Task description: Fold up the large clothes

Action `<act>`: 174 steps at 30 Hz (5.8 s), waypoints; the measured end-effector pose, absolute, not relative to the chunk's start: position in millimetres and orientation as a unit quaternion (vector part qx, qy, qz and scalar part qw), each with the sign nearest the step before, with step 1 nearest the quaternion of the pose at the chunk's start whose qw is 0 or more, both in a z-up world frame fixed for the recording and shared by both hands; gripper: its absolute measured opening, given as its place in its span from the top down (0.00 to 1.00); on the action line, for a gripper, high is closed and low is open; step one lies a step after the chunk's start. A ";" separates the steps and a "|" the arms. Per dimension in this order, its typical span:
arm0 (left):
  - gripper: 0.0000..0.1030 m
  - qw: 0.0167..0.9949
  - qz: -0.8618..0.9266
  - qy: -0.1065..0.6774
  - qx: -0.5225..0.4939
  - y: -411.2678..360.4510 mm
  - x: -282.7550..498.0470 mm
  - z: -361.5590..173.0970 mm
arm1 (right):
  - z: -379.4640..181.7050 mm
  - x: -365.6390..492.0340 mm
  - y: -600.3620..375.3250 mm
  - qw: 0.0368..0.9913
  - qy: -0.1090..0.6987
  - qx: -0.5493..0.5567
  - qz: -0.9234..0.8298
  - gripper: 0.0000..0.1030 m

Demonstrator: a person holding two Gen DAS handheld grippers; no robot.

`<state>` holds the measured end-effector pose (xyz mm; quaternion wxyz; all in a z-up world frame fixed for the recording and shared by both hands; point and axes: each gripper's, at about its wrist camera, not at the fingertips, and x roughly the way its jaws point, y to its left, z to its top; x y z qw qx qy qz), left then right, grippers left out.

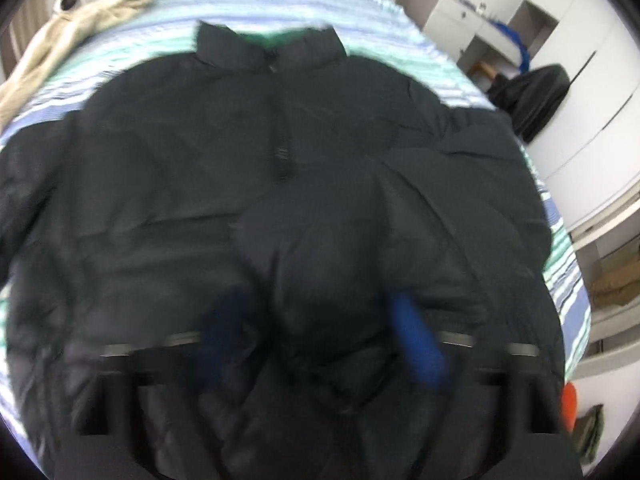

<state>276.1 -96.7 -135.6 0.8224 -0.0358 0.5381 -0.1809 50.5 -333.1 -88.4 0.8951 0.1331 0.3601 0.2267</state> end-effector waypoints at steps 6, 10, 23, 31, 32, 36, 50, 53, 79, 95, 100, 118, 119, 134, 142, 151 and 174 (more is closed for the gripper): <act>0.91 0.864 -0.141 0.483 0.013 -76.2 303.1 -81.9 | -75.4 35.5 -373.6 0.912 0.331 0.159 0.184 0.19; 0.91 0.884 -0.082 0.459 0.020 -21.8 321.1 -66.3 | -60.7 44.8 -398.3 0.916 0.311 0.178 0.181 0.19; 0.78 0.887 -0.024 0.461 -0.020 51.9 319.1 -149.7 | -30.2 228.6 -443.3 0.916 0.358 0.172 0.060 0.60; 0.74 0.895 -0.026 0.444 -0.035 52.7 321.2 -166.7 | -97.6 342.9 -436.4 0.901 0.406 0.153 0.018 0.60; 0.73 0.896 -0.027 0.441 -0.035 53.0 321.2 -167.9 | -118.1 352.2 -431.1 0.886 0.445 0.131 0.012 0.61; 0.73 0.899 -0.031 0.436 -0.041 56.8 322.1 -171.4 | -156.1 361.3 -426.9 0.861 0.494 0.119 0.012 0.63; 0.73 0.903 -0.034 0.426 -0.049 58.3 319.0 -177.2 | -75.8 429.2 -441.5 0.902 0.405 0.147 0.019 0.62; 0.73 0.903 -0.033 0.425 -0.049 58.1 318.6 -177.7 | -124.9 454.2 -450.7 0.865 0.462 0.198 -0.007 0.63; 0.31 0.885 -0.033 0.458 -0.078 73.0 290.1 -153.0 | -94.5 264.3 -386.2 0.883 0.441 0.150 0.059 0.36; 0.12 0.878 0.058 0.427 -0.209 221.5 180.0 -121.2 | -87.4 121.7 -367.7 0.900 0.409 0.127 0.081 0.21; 0.12 0.850 0.138 0.433 -0.265 279.6 189.6 -147.6 | -88.3 107.2 -351.8 0.897 0.411 0.123 0.101 0.21; 0.09 0.817 0.242 0.352 -0.388 360.4 229.8 -177.4 | -81.7 74.3 -317.3 0.895 0.418 0.069 0.136 0.21; 0.11 0.816 0.249 0.354 -0.384 359.8 233.6 -176.7 | -82.7 75.1 -315.9 0.895 0.419 0.068 0.137 0.21; 0.94 0.927 0.220 0.277 -0.122 268.7 268.6 -38.7 | -83.2 73.2 -337.3 0.896 0.407 0.117 0.133 0.21; 0.94 0.968 0.062 0.156 0.185 53.8 256.2 45.7 | -77.0 67.2 -347.9 0.904 0.387 0.129 0.131 0.21; 0.89 0.890 -0.130 0.255 0.356 -141.0 255.9 -72.9 | -75.8 58.6 -362.0 0.908 0.379 0.139 0.115 0.21; 0.04 0.915 -0.027 0.390 0.097 80.2 109.6 -85.0 | -30.1 232.7 -267.6 0.915 0.351 -0.097 0.172 0.21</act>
